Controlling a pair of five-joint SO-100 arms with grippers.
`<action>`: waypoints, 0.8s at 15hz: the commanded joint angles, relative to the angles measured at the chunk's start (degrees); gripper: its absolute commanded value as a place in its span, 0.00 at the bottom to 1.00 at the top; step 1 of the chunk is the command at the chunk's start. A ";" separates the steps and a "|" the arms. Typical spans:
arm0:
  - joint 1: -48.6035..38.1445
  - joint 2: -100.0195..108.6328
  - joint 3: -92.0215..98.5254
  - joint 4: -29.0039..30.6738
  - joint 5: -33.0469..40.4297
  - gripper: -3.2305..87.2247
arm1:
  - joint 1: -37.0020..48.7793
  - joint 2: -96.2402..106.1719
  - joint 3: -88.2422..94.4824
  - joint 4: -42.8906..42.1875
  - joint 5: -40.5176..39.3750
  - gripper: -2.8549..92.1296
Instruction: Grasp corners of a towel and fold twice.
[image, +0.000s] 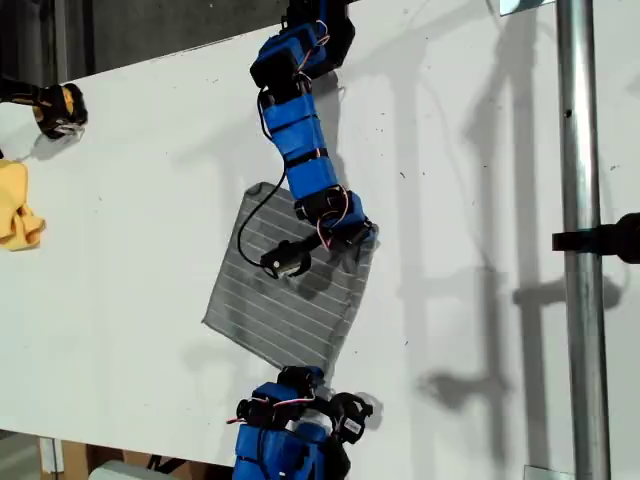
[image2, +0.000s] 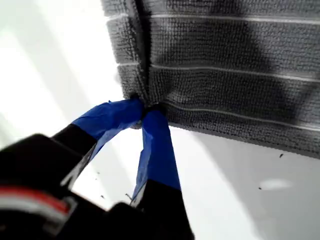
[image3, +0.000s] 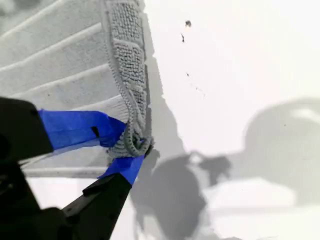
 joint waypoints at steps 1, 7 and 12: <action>2.29 -2.29 -8.35 0.88 1.41 0.03 | -0.79 9.58 -0.35 0.97 -1.14 0.03; 6.94 -9.67 -27.16 3.52 8.79 0.03 | -2.46 26.19 11.60 2.29 -2.37 0.03; 6.15 -9.67 -30.67 3.52 11.43 0.03 | -0.97 34.45 19.16 1.67 -2.11 0.03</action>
